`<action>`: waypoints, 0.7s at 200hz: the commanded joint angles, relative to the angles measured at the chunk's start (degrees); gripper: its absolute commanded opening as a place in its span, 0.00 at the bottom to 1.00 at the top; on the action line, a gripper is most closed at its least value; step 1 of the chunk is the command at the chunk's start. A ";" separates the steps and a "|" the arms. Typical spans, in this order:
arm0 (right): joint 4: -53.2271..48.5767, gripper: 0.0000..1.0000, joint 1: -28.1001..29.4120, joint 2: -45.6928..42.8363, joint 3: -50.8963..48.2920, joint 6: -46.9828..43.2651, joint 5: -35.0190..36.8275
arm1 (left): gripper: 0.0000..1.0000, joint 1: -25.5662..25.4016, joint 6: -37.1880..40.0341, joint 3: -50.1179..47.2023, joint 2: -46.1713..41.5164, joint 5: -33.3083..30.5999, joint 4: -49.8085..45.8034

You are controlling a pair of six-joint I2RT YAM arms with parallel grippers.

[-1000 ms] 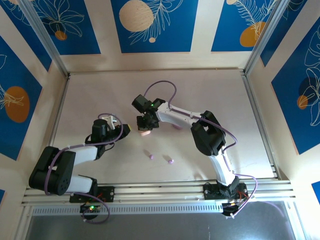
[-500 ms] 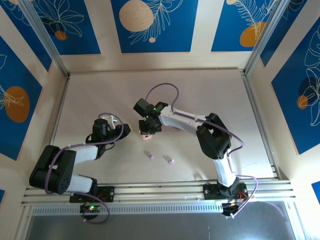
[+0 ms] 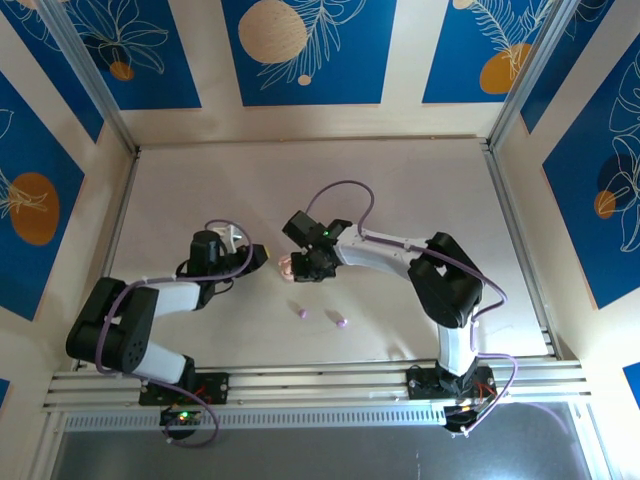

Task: Insert the wireless bluetooth earbuds into the charging case

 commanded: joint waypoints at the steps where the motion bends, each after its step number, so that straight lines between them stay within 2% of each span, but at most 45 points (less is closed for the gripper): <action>1: 4.99 0.13 -0.39 -2.21 -2.33 2.12 -3.27 | 0.31 -0.71 1.20 1.74 1.25 2.07 0.26; 78: 9.11 0.13 -1.02 -1.24 -5.03 3.41 -3.83 | 0.30 -0.79 1.98 2.72 2.22 2.59 -0.52; 140: 10.49 0.12 -1.48 -0.90 -6.35 4.38 -3.67 | 0.28 -1.30 1.68 4.70 6.39 4.53 0.10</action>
